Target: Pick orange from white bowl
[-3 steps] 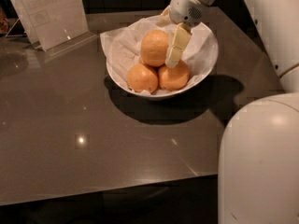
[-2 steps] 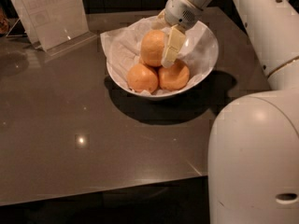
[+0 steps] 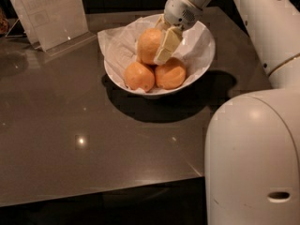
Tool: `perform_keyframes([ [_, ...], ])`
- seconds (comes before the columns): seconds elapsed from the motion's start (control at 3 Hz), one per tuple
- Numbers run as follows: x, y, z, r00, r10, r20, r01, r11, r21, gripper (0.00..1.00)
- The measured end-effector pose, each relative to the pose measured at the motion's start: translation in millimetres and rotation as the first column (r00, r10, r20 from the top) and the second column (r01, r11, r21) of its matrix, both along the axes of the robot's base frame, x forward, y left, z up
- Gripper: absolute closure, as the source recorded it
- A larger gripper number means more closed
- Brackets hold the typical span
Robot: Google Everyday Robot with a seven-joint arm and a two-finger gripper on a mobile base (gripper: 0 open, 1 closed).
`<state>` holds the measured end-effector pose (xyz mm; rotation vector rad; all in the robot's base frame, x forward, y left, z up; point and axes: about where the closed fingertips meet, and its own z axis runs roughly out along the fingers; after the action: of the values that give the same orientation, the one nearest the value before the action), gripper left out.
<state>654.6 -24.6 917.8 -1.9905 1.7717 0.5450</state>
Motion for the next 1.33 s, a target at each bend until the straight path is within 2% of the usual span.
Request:
perform_keyframes([
  [0.67, -0.1, -0.1, 0.1, 1.0, 0.0, 0.0, 0.0, 1.0, 0.0, 0.88],
  [1.0, -0.1, 0.0, 0.1, 1.0, 0.0, 0.0, 0.0, 1.0, 0.0, 1.0],
  [1.33, 3.2, 4.9, 5.5, 0.999, -0.003, 0.046, 0.002, 1.0, 0.019, 1.0],
])
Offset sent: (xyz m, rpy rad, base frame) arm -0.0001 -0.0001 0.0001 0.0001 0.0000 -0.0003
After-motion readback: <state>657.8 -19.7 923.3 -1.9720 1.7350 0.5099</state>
